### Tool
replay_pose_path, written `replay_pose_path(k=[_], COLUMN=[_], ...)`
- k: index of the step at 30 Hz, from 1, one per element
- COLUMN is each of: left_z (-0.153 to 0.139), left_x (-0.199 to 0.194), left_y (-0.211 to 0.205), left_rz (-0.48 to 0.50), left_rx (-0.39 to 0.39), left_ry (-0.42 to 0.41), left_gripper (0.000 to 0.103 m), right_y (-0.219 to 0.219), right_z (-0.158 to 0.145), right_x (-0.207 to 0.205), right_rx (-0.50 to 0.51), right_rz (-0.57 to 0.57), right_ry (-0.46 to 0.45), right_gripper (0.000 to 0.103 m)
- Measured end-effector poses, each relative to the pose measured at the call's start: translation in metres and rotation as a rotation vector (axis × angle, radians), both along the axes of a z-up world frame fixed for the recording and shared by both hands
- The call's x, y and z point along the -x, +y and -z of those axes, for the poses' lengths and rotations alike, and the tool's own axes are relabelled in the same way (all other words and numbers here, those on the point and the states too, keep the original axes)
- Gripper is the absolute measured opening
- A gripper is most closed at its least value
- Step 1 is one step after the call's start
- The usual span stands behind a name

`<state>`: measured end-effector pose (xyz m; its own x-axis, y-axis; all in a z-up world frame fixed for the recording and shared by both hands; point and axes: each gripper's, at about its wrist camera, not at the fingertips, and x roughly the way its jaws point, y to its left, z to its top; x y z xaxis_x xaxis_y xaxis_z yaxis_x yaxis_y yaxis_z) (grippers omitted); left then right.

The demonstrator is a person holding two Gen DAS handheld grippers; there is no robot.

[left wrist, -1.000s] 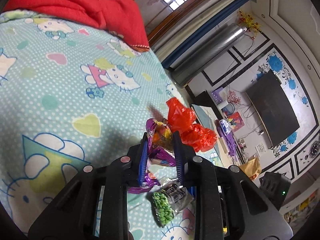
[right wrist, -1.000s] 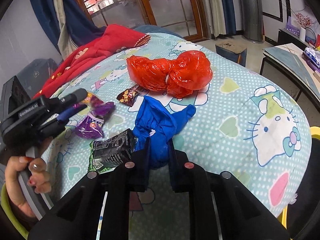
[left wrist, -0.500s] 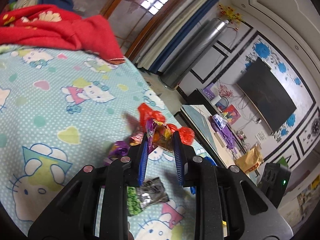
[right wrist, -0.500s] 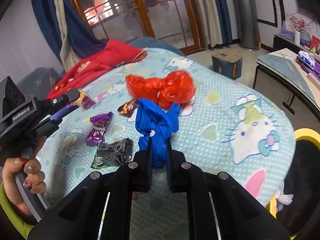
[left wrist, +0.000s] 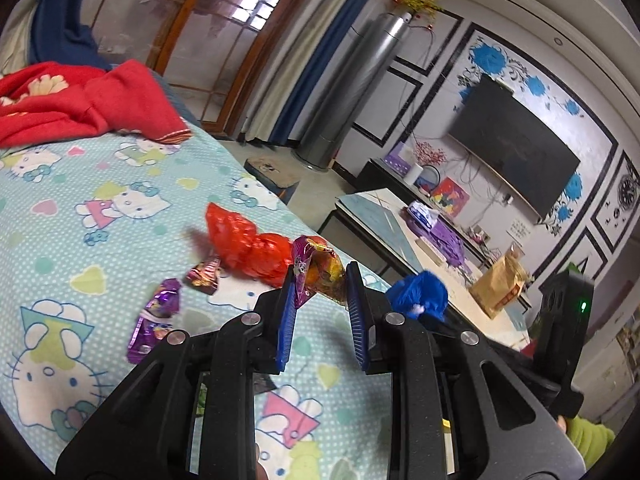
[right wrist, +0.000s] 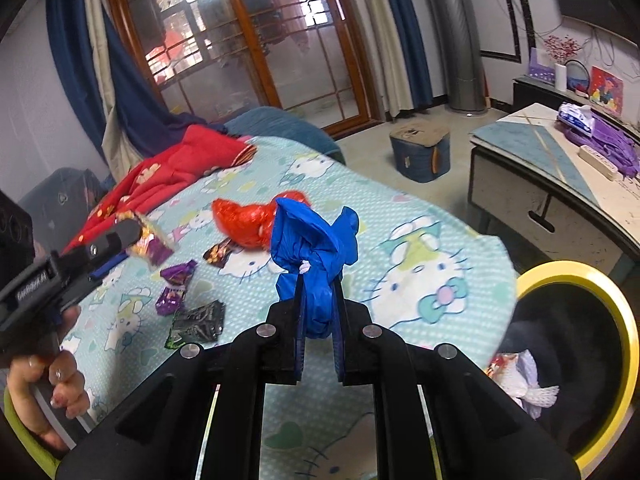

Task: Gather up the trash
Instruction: 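Carry the snack wrapper in left tool over the bin while right tool carries the blue bag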

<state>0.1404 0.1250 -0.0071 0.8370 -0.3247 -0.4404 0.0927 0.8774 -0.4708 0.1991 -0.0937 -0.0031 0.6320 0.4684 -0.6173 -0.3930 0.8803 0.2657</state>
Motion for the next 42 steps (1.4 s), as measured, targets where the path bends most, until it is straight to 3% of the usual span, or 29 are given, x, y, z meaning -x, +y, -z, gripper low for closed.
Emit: replay_pose_path(k=[9, 42], left_z=[-0.003, 0.002], left_x=[0.002, -0.001], left_y=[-0.033, -0.123], left_rz=[0.065, 0.233], left_rx=[-0.048, -0.185], left_ry=[-0.017, -0.021], left_gripper=[0.017, 0.017], right_y=[-0.03, -0.135], right_z=[-0.016, -0.01], right_x=[0.003, 0.022], right_rx=[0.013, 0.037], right_rz=[0.041, 0.209], right_ry=[-0.049, -0.042], right_gripper=[0.011, 0.011])
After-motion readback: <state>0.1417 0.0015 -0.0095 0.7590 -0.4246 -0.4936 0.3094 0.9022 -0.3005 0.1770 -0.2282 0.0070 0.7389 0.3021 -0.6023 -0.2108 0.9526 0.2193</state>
